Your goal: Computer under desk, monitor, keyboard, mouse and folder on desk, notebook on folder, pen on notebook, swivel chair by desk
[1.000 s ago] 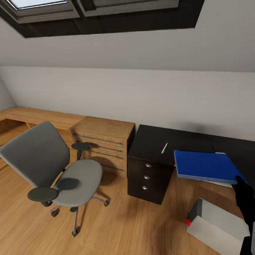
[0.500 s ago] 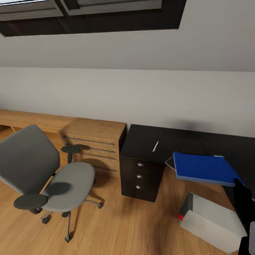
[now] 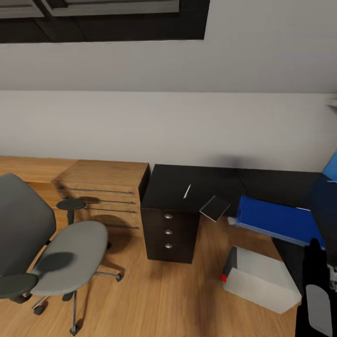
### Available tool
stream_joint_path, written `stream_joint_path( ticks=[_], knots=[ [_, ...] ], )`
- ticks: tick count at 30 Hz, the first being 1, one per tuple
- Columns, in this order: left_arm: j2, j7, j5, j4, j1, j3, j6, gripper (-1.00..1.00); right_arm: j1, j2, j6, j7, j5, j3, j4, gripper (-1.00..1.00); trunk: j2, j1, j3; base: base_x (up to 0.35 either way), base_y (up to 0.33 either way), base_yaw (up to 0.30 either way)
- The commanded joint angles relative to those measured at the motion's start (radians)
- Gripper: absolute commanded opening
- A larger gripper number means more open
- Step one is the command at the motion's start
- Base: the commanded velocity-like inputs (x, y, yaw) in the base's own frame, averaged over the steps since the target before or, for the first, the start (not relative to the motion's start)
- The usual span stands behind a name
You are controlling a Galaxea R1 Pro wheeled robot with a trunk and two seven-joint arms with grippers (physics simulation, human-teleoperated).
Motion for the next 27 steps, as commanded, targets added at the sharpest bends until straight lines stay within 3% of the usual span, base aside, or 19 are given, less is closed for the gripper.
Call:
stream_joint_path(
  ticks=[1,8,13,17,21,23,27],
  knots=[
    [0.001,0.007,0.005,-0.001,0.000,-0.009,-0.003,1.00,-0.002,0.002,-0.019,0.005,-0.021,0.008,0.002,-1.00,-0.001,0.000,-0.001,0.000,0.000,-0.269],
    [0.000,0.007,0.001,-0.002,0.000,-0.015,-0.006,1.00,-0.002,0.008,-0.145,0.008,-0.038,0.055,0.038,-1.00,-0.001,0.000,-0.001,0.000,0.000,-0.270],
    [-0.001,0.006,0.001,-0.002,0.000,-0.016,-0.005,1.00,-0.001,0.009,-0.372,0.008,-0.038,0.167,0.095,-1.00,-0.001,0.000,-0.001,0.000,0.000,-0.270],
    [-0.002,0.006,0.001,-0.002,0.000,-0.017,-0.005,1.00,-0.001,0.009,-0.476,0.008,-0.038,0.225,0.133,-1.00,-0.001,0.000,-0.001,0.000,0.000,-0.268],
    [-0.002,0.006,0.001,-0.002,-0.001,-0.017,-0.005,1.00,-0.001,0.009,-0.522,0.008,-0.036,0.264,0.152,-1.00,-0.001,0.000,0.000,0.000,0.000,-0.246],
    [-0.002,0.005,0.001,-0.002,-0.001,-0.018,-0.005,1.00,-0.001,0.009,-0.544,0.007,-0.037,0.305,0.162,-1.00,-0.001,0.000,0.000,0.000,0.000,-0.215],
    [-0.002,0.004,0.001,-0.002,-0.001,-0.020,-0.005,1.00,-0.001,0.009,-0.534,0.012,-0.040,0.330,0.174,-1.00,-0.001,0.000,0.000,0.120,0.000,-0.094]
  ],
)
